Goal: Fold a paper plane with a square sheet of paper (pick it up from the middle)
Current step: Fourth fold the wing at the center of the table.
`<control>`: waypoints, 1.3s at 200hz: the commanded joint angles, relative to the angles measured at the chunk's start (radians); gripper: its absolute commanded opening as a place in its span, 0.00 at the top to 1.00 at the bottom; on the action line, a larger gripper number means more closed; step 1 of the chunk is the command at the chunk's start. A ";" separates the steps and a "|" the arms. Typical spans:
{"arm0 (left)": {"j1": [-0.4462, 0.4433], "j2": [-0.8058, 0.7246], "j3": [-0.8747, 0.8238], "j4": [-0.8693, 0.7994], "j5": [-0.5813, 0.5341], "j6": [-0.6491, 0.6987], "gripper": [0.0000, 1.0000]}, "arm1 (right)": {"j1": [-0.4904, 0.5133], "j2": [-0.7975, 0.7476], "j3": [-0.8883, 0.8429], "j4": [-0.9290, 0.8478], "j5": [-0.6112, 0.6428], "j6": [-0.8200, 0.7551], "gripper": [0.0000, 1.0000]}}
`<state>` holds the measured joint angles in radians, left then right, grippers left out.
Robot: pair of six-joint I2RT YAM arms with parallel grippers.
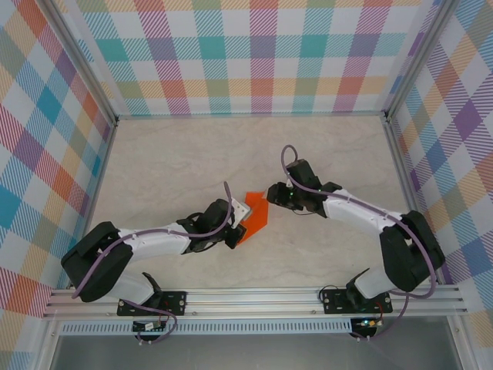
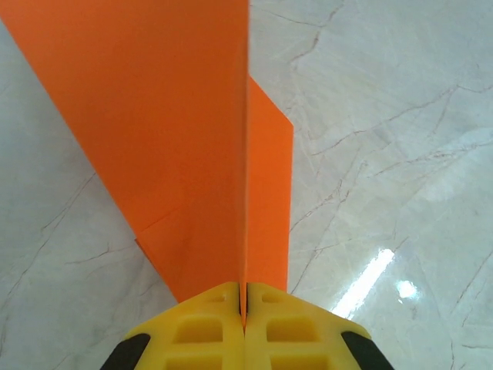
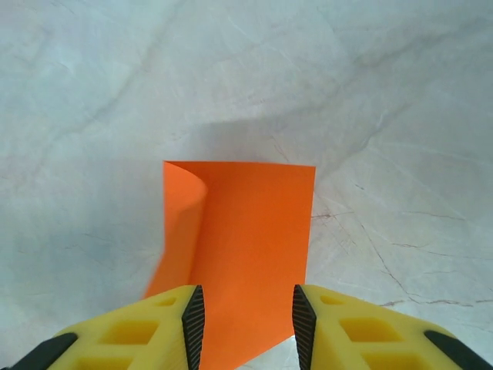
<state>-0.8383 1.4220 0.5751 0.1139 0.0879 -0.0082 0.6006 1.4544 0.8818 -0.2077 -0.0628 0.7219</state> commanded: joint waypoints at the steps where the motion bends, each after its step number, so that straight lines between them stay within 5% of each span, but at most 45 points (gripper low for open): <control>1: -0.012 0.033 0.017 0.050 0.030 0.070 0.96 | -0.005 -0.018 -0.043 -0.014 -0.005 0.009 0.62; 52: 0.011 0.055 -0.019 0.086 -0.057 -0.173 0.98 | -0.004 0.055 -0.075 0.151 -0.267 -0.057 0.63; 84: 0.035 0.082 -0.034 0.144 -0.011 -0.292 0.97 | -0.001 0.154 -0.030 0.184 -0.354 -0.090 0.64; 168: 0.079 0.155 -0.017 0.166 0.053 -0.410 0.95 | 0.007 0.300 0.021 0.234 -0.431 -0.108 0.57; 260: 0.117 0.166 0.055 0.069 0.143 -0.381 0.94 | 0.019 0.368 0.064 0.235 -0.427 -0.098 0.52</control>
<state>-0.7403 1.5719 0.5858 0.2340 0.1875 -0.4110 0.6117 1.7977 0.9207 0.0132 -0.4835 0.6380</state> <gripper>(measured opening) 0.064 0.479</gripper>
